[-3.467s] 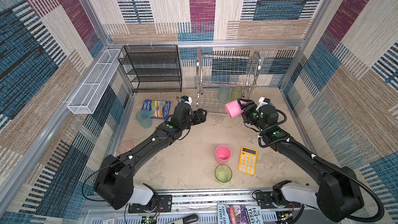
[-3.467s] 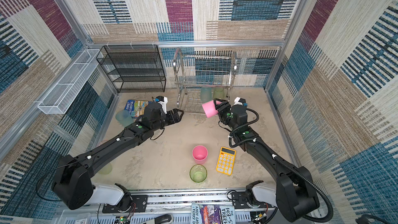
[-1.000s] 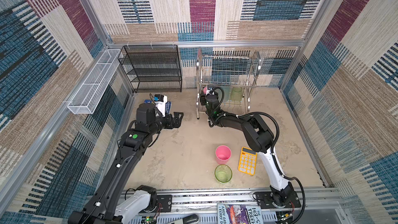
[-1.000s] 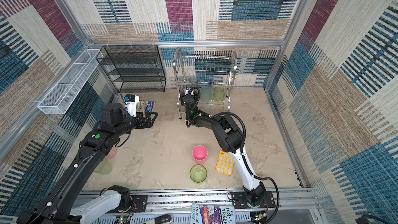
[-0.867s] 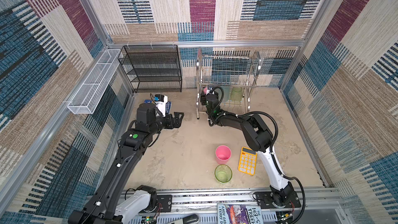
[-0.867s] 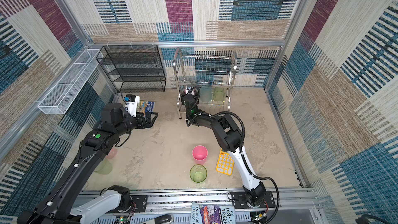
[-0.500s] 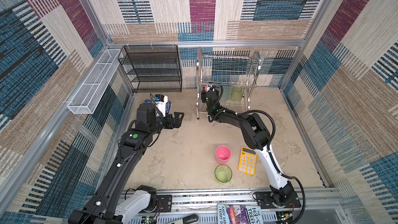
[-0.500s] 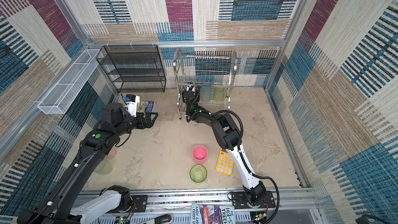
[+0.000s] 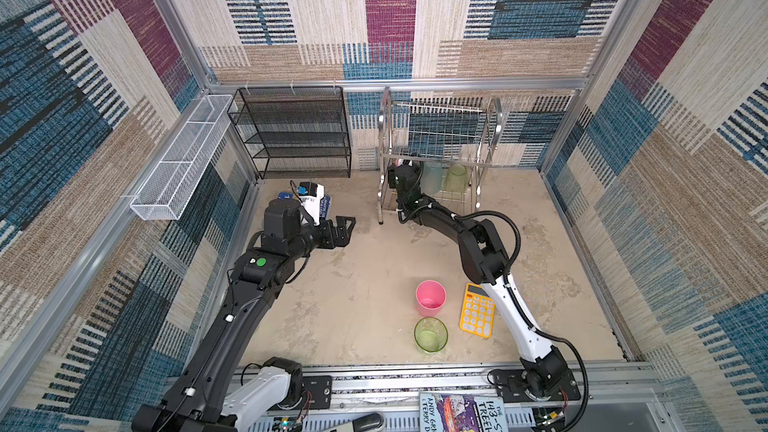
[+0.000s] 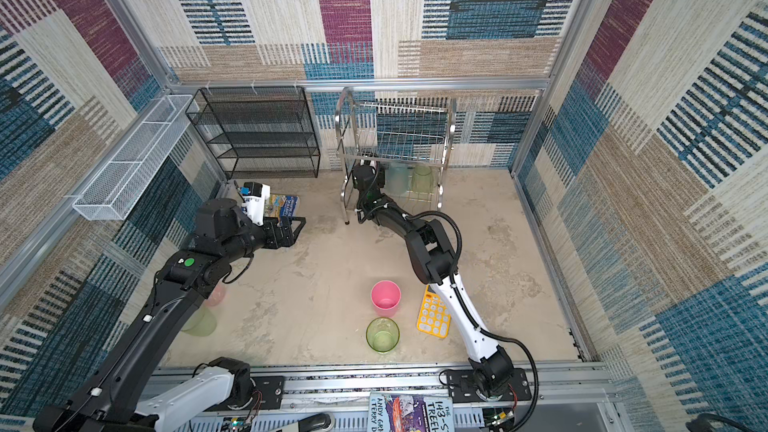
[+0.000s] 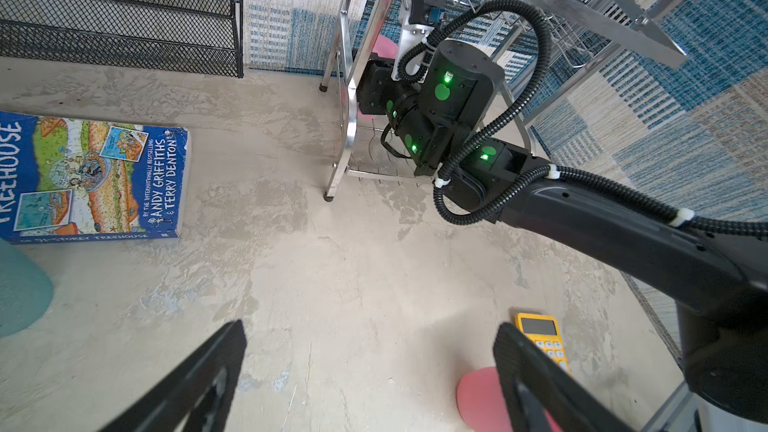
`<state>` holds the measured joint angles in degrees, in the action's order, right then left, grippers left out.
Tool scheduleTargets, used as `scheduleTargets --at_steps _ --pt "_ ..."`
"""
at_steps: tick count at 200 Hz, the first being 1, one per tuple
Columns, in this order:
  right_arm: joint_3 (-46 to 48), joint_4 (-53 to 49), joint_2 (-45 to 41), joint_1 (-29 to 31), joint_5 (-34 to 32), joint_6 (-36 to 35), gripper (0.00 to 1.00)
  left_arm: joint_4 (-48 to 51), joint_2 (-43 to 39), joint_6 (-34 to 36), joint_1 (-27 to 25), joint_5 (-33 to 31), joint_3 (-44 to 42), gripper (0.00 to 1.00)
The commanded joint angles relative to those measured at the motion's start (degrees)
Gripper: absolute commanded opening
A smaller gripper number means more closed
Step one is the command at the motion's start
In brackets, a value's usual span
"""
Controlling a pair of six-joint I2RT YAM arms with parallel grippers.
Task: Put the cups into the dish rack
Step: 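Lower the pink cup upright onto the lower tier and open right gripper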
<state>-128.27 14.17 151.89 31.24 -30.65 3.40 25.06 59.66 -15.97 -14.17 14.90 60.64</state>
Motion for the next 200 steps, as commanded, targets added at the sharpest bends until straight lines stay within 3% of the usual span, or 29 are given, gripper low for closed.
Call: scheduleTargets --at_steps 1,85,129,200 --pt "-3.5 -3.2 1.8 -0.3 -1.0 1.1 0.64 -1.9 0.1 -2.0 0.1 0.7 0.0 0.96" --pt "-5.2 -4.8 2.6 -0.4 -1.3 1.6 0.83 -1.9 0.3 -2.1 0.4 1.2 -0.1 0.97" --pt "-0.5 -1.8 -0.3 -0.2 -0.3 0.6 0.93 -2.0 0.2 -2.1 0.6 1.2 -0.1 0.97" --pt "8.9 2.7 -5.5 0.3 -0.2 0.1 1.00 -2.5 0.5 -2.5 1.9 2.1 -0.1 0.98"
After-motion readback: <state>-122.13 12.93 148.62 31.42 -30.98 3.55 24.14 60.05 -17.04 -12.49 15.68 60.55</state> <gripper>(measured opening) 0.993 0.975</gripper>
